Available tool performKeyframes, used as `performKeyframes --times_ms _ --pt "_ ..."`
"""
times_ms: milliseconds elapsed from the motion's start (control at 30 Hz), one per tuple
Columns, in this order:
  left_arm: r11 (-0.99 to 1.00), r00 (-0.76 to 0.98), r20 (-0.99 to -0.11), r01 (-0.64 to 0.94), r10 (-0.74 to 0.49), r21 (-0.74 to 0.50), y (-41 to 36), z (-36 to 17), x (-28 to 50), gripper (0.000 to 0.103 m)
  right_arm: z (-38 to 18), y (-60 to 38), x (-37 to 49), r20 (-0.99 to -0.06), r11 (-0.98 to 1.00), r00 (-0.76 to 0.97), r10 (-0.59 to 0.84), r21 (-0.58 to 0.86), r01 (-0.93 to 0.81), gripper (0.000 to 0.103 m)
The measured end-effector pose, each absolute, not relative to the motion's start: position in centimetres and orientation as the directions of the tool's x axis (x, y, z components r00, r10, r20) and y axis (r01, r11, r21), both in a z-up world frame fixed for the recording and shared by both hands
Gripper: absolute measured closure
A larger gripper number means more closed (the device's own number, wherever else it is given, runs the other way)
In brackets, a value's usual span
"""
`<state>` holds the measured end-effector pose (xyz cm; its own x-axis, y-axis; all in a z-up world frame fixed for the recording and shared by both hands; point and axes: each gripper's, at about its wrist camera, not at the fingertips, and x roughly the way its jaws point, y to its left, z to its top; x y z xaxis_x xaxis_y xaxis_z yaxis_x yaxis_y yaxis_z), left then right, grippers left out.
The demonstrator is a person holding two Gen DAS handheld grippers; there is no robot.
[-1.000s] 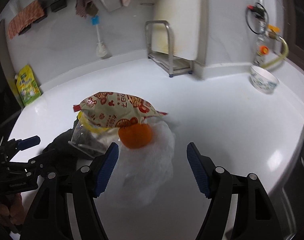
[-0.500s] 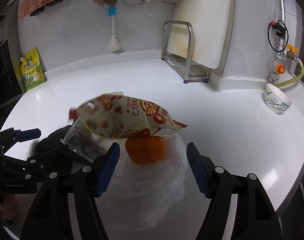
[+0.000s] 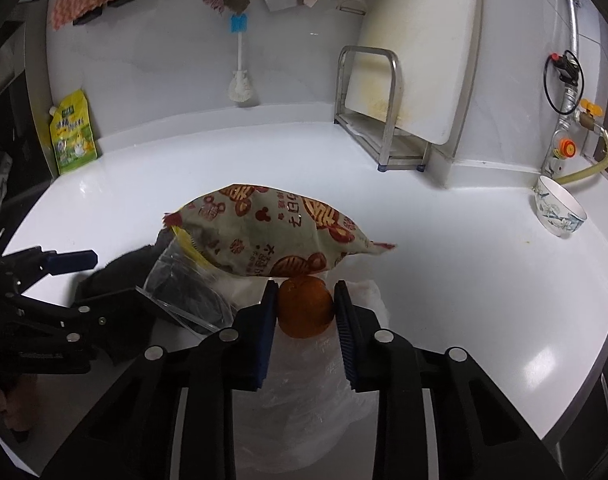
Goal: Collect trash
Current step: 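Grasp the dark grey cloth with the left tool while the right tool grasps the orange, then carry the cloth and orange over the bin and open the right tool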
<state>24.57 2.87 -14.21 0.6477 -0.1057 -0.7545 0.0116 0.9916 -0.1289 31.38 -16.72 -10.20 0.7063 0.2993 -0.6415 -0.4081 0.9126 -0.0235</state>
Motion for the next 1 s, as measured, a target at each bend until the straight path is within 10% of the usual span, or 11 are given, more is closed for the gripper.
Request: performKeyframes --times_ms 167,400,1000 --pt "0.991 0.646 -0.755 0.028 -0.116 -0.128 2.6 -14.1 24.9 0.027 -9.5 -17.4 30.8 -0.625 0.922 0.719 0.304 0.005 -0.386 0.078" --pt "0.992 0.631 -0.766 0.059 -0.122 -0.110 1.8 -14.2 24.9 0.079 -9.1 -18.5 29.9 -0.618 0.942 0.733 0.284 0.036 -0.335 0.078" --pt "0.991 0.693 -0.709 0.080 -0.134 -0.109 4.4 -7.9 21.8 0.091 -5.9 -20.3 25.7 -0.592 0.972 0.772 0.229 0.093 -0.218 0.078"
